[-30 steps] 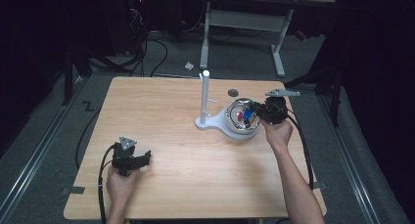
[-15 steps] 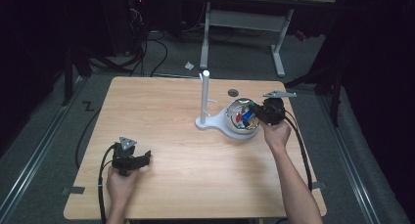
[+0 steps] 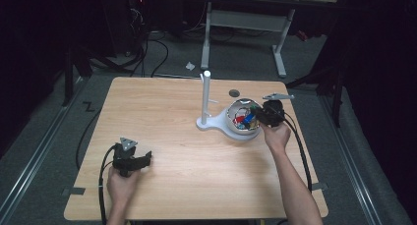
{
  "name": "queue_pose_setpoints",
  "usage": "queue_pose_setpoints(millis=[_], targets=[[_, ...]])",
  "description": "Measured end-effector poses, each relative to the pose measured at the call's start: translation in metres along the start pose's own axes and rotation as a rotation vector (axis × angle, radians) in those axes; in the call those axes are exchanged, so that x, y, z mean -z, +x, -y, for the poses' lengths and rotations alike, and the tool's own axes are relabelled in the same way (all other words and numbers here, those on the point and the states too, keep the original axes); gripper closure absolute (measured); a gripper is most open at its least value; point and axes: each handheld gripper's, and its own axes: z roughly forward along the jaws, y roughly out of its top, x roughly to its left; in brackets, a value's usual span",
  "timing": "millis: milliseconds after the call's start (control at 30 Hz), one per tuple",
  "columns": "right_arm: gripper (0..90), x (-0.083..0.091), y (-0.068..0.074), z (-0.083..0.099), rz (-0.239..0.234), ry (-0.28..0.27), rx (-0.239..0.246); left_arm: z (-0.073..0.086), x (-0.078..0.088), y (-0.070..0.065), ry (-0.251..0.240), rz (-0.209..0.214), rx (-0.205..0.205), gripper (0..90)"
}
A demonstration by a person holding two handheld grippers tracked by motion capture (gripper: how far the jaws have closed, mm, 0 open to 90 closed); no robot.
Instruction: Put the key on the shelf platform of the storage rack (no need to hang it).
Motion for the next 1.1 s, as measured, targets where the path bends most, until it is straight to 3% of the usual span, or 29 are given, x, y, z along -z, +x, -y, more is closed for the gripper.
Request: queue_pose_setpoints(millis=[500,867,1100], targets=[[83.9,-0.007,0.002,0.002,0.020,0.030,0.019,0.000,0.000,0.000,0.000,0.000,0.000,23.2],[67.1,0.003,-0.001,0.001,-0.004,0.010,-0.006,0.000,0.000,0.000,0.000,0.000,0.000,23.2],[63.0,0.016,-0.001,-0.002,-0.023,-0.007,-0.006,0.000,0.000,0.000,0.000,0.001,0.001,23.2]])
